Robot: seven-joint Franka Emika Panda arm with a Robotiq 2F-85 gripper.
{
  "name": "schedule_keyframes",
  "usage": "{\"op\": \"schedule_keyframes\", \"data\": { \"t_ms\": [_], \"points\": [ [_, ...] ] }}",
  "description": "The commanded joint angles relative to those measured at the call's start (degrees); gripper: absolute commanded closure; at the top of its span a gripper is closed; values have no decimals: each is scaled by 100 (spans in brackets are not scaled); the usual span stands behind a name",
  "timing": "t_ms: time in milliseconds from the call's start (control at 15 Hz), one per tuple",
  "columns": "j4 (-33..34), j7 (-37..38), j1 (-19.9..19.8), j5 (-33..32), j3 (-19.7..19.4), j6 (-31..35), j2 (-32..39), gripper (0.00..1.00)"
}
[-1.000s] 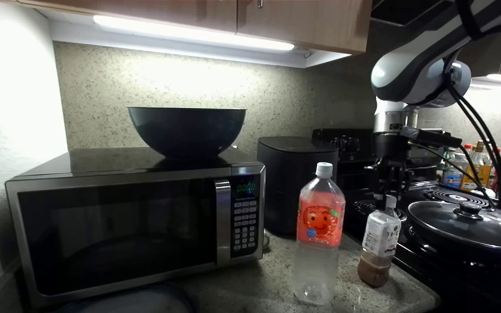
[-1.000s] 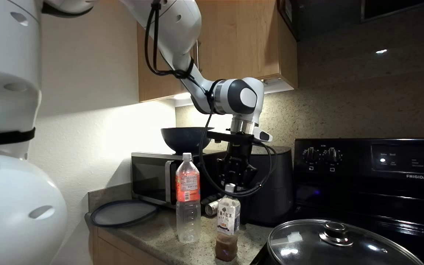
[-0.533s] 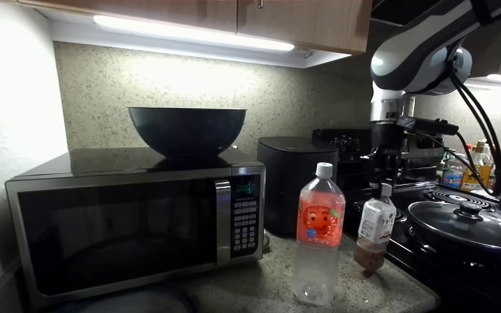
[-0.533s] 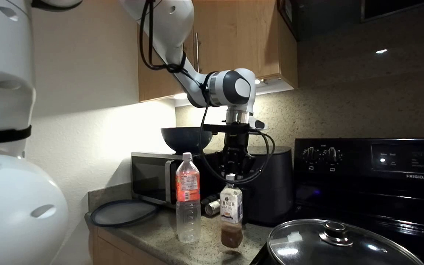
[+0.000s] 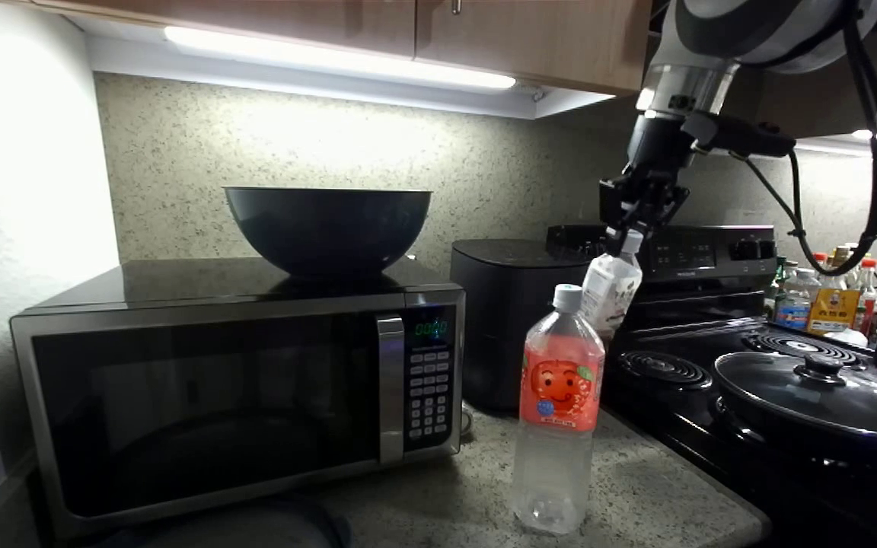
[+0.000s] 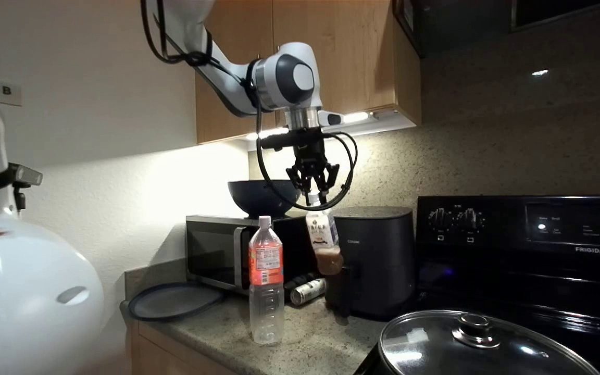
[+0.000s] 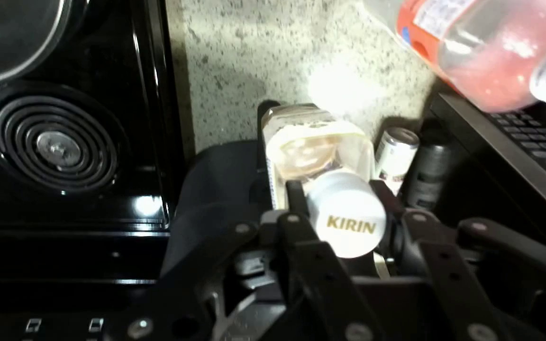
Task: Put the right bottle on the air fryer
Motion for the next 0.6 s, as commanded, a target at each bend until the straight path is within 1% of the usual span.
{"op": "schedule_keyframes", "data": {
  "t_ms": [0,200,400,533],
  "points": [
    [-609,113,23,-80,78,970,-793,88],
    [-1014,124,4,147,-5,2042,-1063,87],
    [-1388,198,-57,48,22,3183,-1249,88],
    [-1625,209,-124,-109,129,3955,-1365,88]
  ]
}}
